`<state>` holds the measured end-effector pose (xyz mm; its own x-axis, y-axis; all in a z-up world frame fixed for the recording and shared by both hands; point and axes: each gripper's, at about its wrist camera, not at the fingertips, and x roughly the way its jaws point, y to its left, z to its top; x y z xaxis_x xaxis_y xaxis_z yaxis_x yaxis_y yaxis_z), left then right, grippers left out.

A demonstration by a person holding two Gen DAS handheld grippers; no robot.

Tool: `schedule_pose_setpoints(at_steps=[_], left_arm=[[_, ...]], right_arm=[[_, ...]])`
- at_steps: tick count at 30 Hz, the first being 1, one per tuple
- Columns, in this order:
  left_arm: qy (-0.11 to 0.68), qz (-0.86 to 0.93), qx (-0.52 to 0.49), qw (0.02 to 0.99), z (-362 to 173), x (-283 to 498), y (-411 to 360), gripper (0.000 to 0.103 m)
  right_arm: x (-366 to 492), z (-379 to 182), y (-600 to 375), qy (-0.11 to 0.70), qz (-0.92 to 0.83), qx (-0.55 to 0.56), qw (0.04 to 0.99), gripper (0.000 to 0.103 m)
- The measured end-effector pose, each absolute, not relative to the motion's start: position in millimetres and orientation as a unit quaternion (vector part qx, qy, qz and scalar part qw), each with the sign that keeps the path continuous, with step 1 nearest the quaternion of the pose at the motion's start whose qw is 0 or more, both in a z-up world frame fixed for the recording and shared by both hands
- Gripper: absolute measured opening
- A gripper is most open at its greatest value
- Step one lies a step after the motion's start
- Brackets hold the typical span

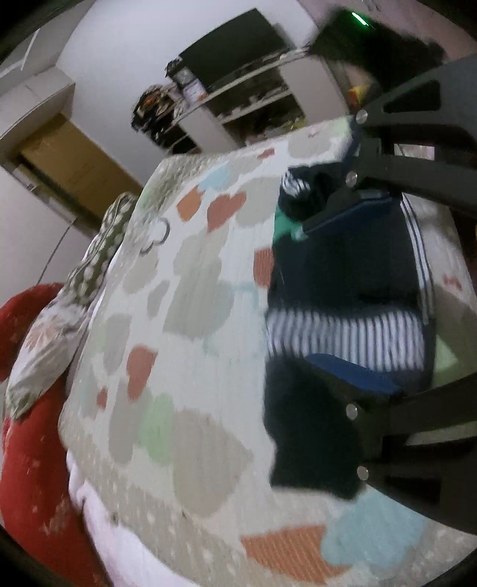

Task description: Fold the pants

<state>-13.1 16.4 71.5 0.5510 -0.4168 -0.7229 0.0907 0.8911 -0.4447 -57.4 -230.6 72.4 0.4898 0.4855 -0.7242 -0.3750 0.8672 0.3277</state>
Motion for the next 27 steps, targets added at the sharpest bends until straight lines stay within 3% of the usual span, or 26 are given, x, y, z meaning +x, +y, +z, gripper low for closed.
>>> schedule_pose_setpoints(at_steps=[3,6,12,18,20,22,27], left_arm=[[0.45,-0.139,-0.186,0.862,60.9,-17.5,26.3,0.065],[0.47,-0.125,-0.195,0.852,41.6,-10.5,29.5,0.065],[0.5,-0.128,-0.213,0.83,22.6,-8.4,39.0,0.065],[0.47,-0.15,-0.278,0.824,42.4,-24.6,82.6,0.065],[0.463,-0.11,-0.286,0.832,42.5,-32.6,102.8,0.067],[0.457,-0.073,-0.279,0.842,40.1,-38.8,115.4,0.067],[0.452,-0.049,-0.301,0.838,26.1,-59.1,141.5,0.067]], right_arm=[[-53.9,95.2,-249.9,0.42,0.205,0.078,0.881,0.058],[-32.9,94.8,-256.4,0.43,0.172,0.11,0.879,0.04],[10.4,40.1,-225.0,0.502,0.151,0.106,0.845,0.039],[1.9,69.5,-215.8,0.489,0.143,0.067,0.858,0.045],[-2.9,88.3,-207.2,0.479,0.156,0.055,0.862,0.05],[-3.1,101.2,-188.7,0.478,0.181,0.042,0.859,0.064],[12.8,107.0,-113.0,0.512,0.26,0.021,0.818,0.066]])
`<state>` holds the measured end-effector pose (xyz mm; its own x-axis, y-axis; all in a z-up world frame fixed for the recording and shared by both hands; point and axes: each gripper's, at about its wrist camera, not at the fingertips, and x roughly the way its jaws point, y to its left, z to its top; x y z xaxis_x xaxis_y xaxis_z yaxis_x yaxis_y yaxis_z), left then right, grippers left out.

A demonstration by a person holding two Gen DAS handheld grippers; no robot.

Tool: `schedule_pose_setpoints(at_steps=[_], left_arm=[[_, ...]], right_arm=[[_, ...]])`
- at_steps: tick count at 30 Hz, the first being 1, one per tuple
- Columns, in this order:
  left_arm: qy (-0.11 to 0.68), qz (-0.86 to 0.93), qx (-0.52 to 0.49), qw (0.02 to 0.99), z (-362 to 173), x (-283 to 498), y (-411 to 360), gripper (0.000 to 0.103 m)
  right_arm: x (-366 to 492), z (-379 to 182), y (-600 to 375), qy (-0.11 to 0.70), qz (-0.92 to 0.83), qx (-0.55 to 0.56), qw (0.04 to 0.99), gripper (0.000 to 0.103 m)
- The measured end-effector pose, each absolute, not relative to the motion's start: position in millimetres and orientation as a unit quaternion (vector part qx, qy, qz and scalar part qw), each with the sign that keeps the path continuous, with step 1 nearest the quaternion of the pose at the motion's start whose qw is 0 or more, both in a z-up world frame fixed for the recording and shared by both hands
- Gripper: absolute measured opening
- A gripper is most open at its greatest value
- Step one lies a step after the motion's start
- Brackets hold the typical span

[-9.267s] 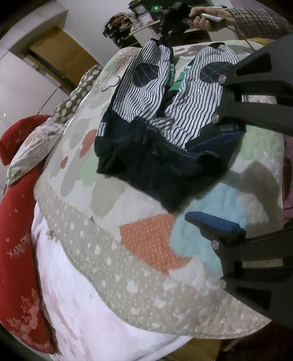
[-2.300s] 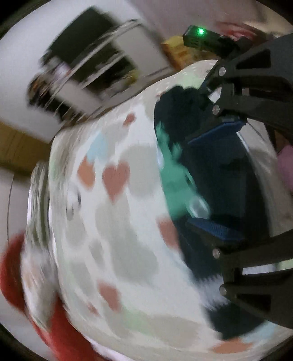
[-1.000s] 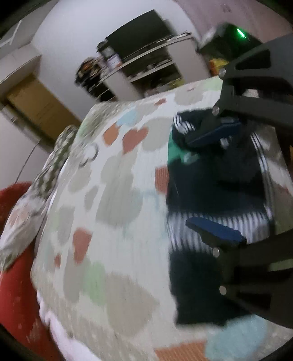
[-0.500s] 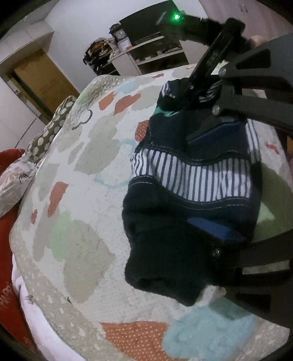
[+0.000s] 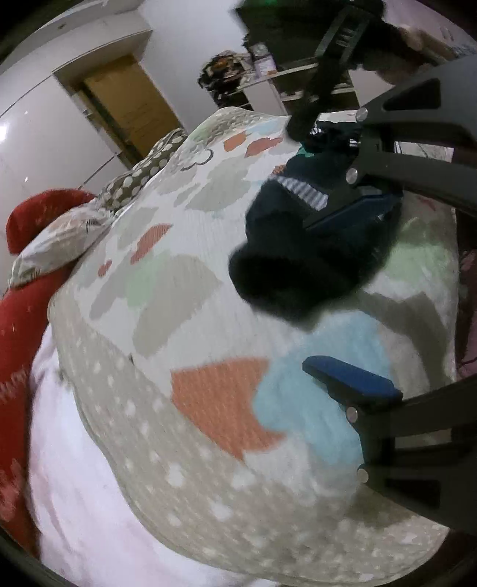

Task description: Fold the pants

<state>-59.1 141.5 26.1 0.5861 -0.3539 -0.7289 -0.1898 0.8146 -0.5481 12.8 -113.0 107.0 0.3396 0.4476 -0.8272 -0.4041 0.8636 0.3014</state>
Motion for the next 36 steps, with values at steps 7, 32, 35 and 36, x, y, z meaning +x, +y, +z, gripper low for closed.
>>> schedule_pose_setpoints(at_steps=[7,32,35,36], left_arm=[[0.439,-0.058,-0.313,0.84,17.4,-82.3,148.1,0.067],[0.439,-0.157,-0.169,0.868,50.2,-55.7,33.3,0.022],[0.436,-0.186,-0.151,0.867,66.1,-54.4,4.5,0.022],[0.436,-0.196,-0.144,0.867,70.4,-54.1,-7.4,0.022]], right_arm=[[34.7,74.8,-2.7,0.591,0.288,-0.044,0.752,0.077],[41.7,87.8,-47.7,0.573,0.289,0.0,0.767,0.033],[39.1,99.1,-87.7,0.556,0.292,0.045,0.777,0.033],[39.7,102.2,-100.2,0.551,0.291,0.06,0.78,0.033]])
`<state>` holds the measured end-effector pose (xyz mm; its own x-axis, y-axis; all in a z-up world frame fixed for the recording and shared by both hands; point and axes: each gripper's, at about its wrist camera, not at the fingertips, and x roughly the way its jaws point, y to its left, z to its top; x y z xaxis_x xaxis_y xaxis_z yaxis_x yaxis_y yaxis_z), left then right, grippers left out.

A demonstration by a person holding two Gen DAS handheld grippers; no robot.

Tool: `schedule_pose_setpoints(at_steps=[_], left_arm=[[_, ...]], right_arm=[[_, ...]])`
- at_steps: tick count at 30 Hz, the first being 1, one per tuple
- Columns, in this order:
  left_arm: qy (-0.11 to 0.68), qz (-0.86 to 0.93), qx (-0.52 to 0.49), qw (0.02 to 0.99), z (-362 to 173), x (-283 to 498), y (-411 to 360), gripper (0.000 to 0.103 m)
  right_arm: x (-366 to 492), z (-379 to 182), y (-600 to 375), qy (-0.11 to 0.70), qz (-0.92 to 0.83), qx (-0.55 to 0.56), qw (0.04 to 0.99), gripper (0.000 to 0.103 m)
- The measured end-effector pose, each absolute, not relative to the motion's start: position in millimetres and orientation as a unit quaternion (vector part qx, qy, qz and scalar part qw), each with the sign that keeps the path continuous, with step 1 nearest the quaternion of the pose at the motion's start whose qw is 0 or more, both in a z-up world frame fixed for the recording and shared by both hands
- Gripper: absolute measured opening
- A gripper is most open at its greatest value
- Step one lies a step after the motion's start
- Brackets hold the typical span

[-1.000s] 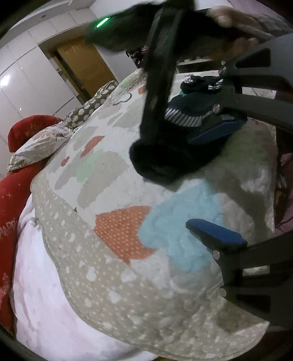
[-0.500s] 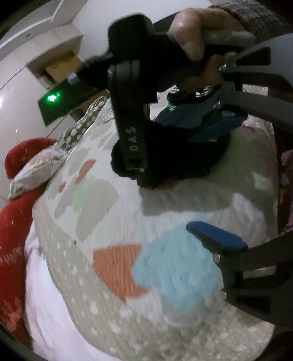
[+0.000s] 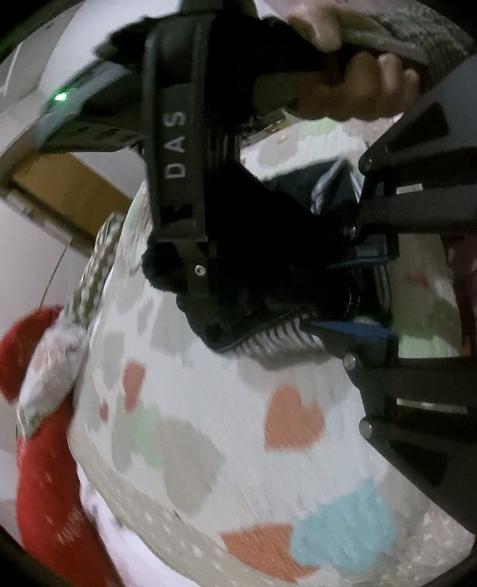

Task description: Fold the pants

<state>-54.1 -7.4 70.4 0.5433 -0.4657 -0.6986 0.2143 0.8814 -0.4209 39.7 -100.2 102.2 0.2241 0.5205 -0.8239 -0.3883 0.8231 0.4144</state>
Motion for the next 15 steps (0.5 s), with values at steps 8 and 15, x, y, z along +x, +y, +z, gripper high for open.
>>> schedule_pose_setpoints(at_steps=[8,15], left_arm=[[0.465,-0.242,-0.111,0.844,72.9,-46.1,-67.2,0.032],[0.46,-0.207,-0.129,0.854,83.3,-43.3,-38.5,0.043]], right_arm=[[22.2,91.0,-236.8,0.504,0.265,0.205,0.796,0.041],[-10.5,65.8,-337.4,0.476,0.139,0.228,0.838,0.063]])
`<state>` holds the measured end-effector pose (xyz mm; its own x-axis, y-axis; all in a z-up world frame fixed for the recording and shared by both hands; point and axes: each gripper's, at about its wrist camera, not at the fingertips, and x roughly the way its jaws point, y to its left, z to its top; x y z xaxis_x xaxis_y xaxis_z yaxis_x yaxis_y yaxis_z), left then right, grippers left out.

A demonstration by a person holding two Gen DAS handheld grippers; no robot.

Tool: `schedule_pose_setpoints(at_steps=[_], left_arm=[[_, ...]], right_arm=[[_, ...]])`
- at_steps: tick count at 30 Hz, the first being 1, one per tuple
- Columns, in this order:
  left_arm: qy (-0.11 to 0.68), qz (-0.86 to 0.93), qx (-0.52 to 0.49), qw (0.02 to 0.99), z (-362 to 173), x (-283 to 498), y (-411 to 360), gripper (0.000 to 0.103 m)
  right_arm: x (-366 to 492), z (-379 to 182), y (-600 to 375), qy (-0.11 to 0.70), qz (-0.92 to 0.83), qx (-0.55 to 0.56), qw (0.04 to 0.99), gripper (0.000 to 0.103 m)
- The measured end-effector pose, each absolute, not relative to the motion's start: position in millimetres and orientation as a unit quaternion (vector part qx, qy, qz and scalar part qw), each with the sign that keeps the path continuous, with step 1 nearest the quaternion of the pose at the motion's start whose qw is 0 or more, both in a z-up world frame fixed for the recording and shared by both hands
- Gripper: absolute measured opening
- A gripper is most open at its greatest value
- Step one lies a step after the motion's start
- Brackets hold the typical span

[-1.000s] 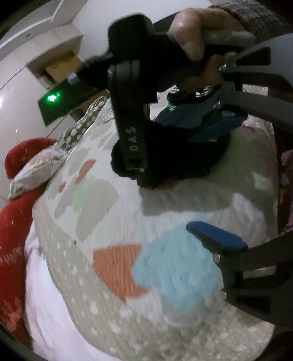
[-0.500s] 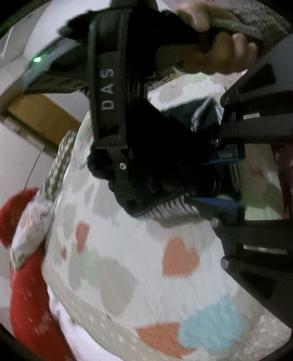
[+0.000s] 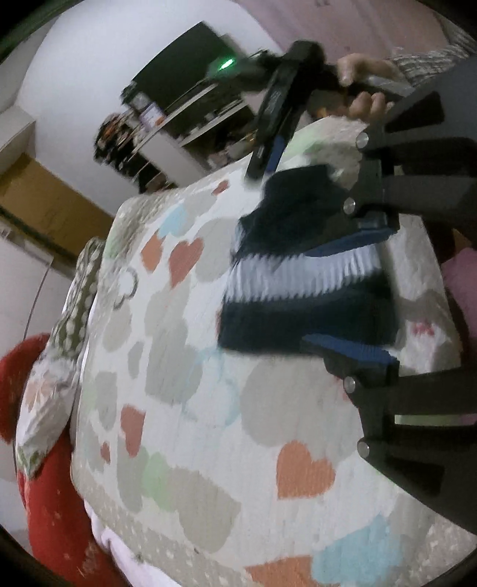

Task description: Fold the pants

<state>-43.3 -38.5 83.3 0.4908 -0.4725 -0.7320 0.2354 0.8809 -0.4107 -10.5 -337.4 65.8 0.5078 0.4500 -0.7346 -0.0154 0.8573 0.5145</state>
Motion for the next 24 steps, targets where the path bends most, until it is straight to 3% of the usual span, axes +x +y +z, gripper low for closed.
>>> schedule_pose_setpoints(at_steps=[6,12,13,14,15,20,24], left_arm=[[0.484,-0.177,-0.136,0.846,70.8,-30.0,-36.4,0.043],[0.494,-0.177,-0.126,0.842,61.8,-37.9,-40.3,0.044],[0.493,-0.177,-0.127,0.842,62.7,-37.3,-39.9,0.044],[0.491,-0.175,-0.127,0.844,65.0,-36.3,-39.7,0.043],[0.488,-0.175,-0.125,0.846,67.0,-36.3,-40.4,0.044],[0.464,-0.179,-0.089,0.863,80.6,-32.6,-58.3,0.047],[0.482,-0.183,-0.067,0.854,62.5,-23.2,-78.6,0.048]], right_arm=[[-21.8,93.9,-338.1,0.437,0.143,0.219,0.861,0.064],[-29.9,69.3,-296.3,0.465,0.144,0.161,0.859,0.066],[-31.3,65.7,-290.1,0.467,0.141,0.148,0.86,0.061],[-31.1,62.2,-283.7,0.473,0.146,0.136,0.858,0.046],[-31.4,60.9,-281.5,0.476,0.16,0.132,0.854,0.016],[-25.3,82.0,-294.6,0.454,0.15,0.138,0.868,0.01],[-24.8,71.0,-308.1,0.467,0.07,0.097,0.876,0.009]])
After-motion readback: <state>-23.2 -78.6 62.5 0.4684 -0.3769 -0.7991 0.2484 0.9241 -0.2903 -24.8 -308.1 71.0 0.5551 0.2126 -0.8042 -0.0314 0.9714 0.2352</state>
